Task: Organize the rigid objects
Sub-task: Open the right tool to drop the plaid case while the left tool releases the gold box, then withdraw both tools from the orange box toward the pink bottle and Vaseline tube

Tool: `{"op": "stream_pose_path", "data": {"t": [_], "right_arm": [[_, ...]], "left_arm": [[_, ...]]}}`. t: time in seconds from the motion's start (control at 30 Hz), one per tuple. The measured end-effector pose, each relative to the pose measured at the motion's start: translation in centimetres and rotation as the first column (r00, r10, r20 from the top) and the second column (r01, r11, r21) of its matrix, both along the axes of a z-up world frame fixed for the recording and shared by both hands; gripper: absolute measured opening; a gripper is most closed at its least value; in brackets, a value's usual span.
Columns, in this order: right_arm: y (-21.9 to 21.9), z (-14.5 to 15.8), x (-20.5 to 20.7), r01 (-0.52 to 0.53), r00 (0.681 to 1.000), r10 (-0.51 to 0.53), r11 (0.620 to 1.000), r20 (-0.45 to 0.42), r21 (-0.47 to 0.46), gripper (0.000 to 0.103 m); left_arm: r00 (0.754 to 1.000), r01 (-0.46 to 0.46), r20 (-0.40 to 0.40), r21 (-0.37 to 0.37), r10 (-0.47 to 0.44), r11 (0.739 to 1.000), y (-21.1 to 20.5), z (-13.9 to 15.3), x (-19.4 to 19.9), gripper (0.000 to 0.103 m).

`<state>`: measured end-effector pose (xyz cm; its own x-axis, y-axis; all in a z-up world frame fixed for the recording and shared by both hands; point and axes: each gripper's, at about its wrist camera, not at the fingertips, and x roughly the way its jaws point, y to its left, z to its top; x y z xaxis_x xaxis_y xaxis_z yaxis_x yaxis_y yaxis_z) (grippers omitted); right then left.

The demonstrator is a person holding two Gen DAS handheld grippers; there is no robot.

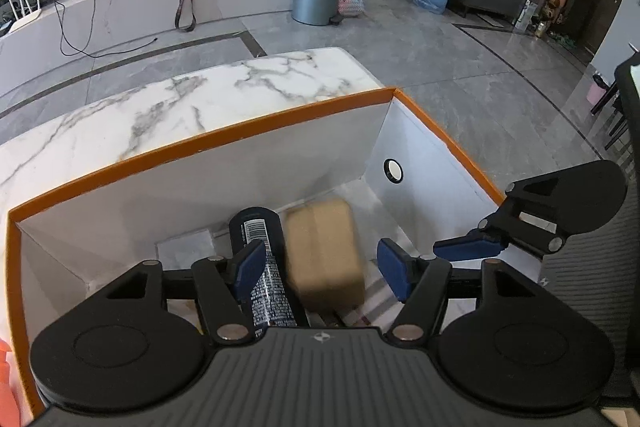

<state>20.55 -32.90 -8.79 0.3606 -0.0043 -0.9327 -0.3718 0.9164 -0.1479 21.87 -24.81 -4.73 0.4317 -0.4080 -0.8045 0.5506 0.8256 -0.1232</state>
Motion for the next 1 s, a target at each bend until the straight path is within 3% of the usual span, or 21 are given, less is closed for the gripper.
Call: {"op": "stream_pose_path", "data": {"t": [0.53, 0.67, 1.0], "right_arm": [[2.4, 4.0, -1.8, -0.016, 0.997, 0.016, 1.0, 0.08, -0.004, 0.072], [3.5, 5.1, -2.8, -0.033, 0.994, 0.033, 0.999, 0.104, -0.004, 0.072], [7.4, 8.3, -4.6, -0.053, 0.99, 0.041, 0.994, 0.132, 0.091, 0.073]], "left_arm": [[0.993, -0.056, 0.096, -0.059, 0.062, 0.997, 4.9, 5.5, -2.4, 0.075], [0.989, -0.065, 0.128, -0.038, 0.069, 0.997, 6.6, 6.9, -3.4, 0.075], [0.99, -0.091, 0.11, 0.054, 0.085, 0.994, 12.1, 9.0, -5.3, 0.074]]}}
